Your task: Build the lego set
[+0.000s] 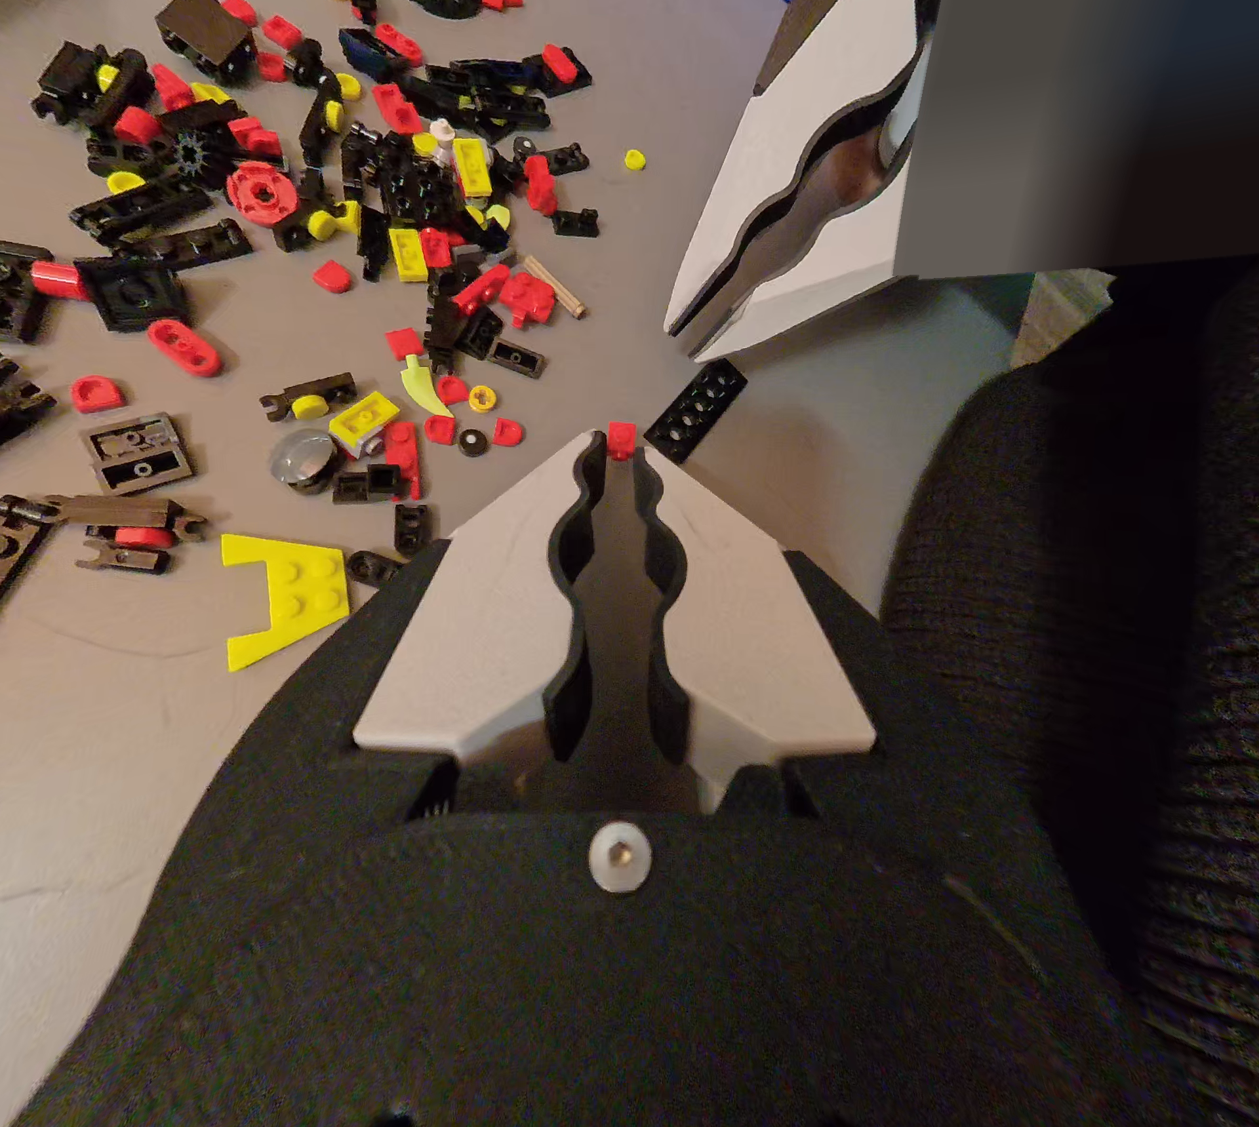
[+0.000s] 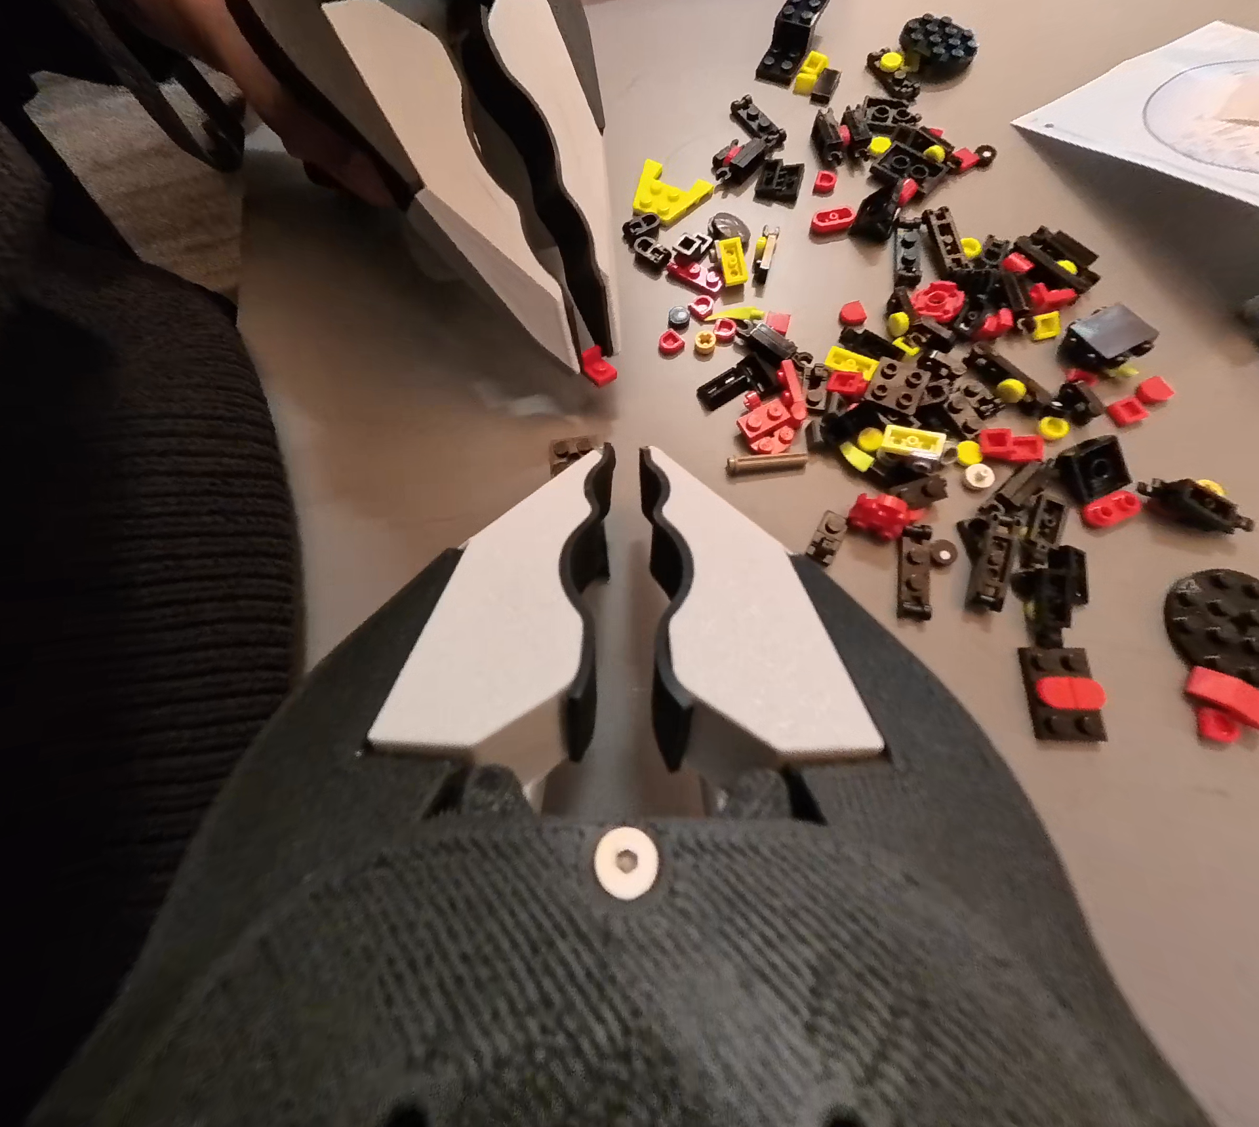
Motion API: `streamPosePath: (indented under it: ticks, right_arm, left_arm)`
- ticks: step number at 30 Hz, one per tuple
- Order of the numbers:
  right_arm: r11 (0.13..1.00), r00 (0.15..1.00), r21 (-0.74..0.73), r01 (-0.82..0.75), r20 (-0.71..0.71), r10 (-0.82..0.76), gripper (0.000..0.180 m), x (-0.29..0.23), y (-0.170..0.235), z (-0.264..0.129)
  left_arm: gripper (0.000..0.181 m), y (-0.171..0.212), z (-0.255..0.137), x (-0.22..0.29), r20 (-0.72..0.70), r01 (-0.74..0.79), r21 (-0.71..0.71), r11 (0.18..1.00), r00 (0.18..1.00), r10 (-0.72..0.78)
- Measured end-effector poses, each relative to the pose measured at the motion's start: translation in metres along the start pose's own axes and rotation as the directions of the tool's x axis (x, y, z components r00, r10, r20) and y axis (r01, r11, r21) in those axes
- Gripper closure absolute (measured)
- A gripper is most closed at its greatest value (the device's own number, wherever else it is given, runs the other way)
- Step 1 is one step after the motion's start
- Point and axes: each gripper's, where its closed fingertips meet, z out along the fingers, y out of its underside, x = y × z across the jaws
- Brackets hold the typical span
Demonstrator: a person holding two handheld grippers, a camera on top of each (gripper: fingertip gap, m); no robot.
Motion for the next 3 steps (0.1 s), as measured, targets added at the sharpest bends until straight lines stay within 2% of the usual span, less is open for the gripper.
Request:
streamPosePath:
  ticks: [3]
  right_arm:
    - [1.0, 1.0, 0.003, -0.011, 0.003, 0.011, 0.174, 0.0015, 0.0001, 0.0004]
  left_arm:
    - [0.175, -0.0003, -0.0001, -0.0013, -0.003, 0.012, 0.003, 1.0, 1.0, -0.012]
